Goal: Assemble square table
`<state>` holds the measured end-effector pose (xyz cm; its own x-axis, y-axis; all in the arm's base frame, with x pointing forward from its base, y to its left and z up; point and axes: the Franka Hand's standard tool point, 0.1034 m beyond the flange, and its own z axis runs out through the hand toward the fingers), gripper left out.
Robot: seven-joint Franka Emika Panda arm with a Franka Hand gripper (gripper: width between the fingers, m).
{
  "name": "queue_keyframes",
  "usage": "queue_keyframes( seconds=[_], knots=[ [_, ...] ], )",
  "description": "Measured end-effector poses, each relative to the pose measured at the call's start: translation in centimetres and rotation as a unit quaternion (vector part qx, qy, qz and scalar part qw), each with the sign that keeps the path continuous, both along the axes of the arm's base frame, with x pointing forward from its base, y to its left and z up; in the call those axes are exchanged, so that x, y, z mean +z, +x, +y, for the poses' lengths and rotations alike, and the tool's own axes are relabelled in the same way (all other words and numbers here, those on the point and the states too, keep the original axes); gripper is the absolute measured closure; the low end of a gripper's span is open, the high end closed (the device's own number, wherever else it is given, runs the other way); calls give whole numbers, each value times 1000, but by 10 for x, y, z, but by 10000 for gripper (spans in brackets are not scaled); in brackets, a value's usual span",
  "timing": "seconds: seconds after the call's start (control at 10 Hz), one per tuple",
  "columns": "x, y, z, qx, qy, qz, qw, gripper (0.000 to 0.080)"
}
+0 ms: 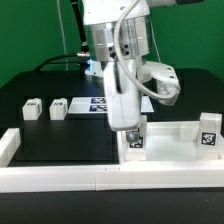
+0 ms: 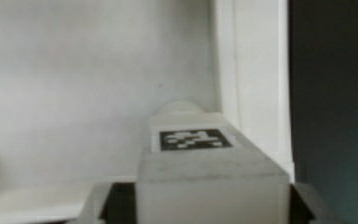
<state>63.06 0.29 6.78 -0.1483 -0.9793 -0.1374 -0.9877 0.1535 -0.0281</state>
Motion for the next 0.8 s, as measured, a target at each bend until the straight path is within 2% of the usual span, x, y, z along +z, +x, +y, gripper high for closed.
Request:
queue_keyframes(
  seconds=[0.1,0.3,0.5,0.6,0.7,0.8],
  knots=[
    [0,-1,2,-56,1,8,998,508],
    [0,-1,2,-66,-1,10,998,508],
    [0,-6,3,71,-20,-5,997,263],
    [-1,-10,8,166,-43,-21,985,185],
    [-2,-17,13,211,-47,-24,976,185],
    [-2,-16,12,251,-49,-28,966,157]
  ],
)
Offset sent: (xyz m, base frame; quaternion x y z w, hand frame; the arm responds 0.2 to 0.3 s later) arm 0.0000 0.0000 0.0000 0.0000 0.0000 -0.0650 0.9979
